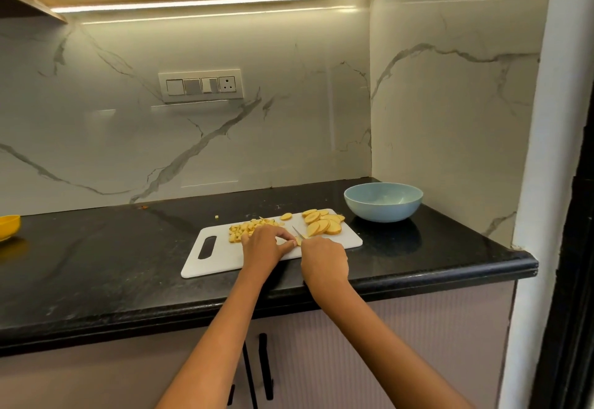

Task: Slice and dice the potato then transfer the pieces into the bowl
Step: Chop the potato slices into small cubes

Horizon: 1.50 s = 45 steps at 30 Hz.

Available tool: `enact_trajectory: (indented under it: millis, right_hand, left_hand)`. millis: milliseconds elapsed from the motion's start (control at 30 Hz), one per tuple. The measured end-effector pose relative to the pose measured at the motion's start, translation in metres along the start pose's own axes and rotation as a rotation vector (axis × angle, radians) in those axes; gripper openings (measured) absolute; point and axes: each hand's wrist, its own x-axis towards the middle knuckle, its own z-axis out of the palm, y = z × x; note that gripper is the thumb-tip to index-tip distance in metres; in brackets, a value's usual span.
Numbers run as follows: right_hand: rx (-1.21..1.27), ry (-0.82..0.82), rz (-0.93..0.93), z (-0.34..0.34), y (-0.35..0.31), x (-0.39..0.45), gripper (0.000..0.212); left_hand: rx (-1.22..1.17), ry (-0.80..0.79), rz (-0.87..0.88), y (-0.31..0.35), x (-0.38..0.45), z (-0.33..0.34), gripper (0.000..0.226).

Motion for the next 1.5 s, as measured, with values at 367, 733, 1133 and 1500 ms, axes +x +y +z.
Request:
enact_trajectory:
  millis: [367, 733, 1133, 1500]
  right_hand:
    - [0.244, -0.07, 0.087, -0.005, 0.021, -0.001, 0.024]
    - [0.187, -0.086, 0.041, -0.005, 0.018, 0.0, 0.025]
    - [0.064, -0.109, -0.028, -0.005, 0.011, -0.003, 0.027]
    - [0.178, -0.022, 0.013, 0.003, 0.022, 0.003, 0.024]
  left_hand:
    - [-0.14, 0.037, 0.014, -0.007, 0.004, 0.004, 0.006]
    - [-0.047, 0.015, 0.038, -0.006, 0.005, 0.005, 0.006]
    - [-0.05, -0.025, 0.028, -0.009, 0.009, 0.002, 0.005]
    - [-0.025, 0.009, 0.069, -0.01, 0.008, 0.006, 0.005]
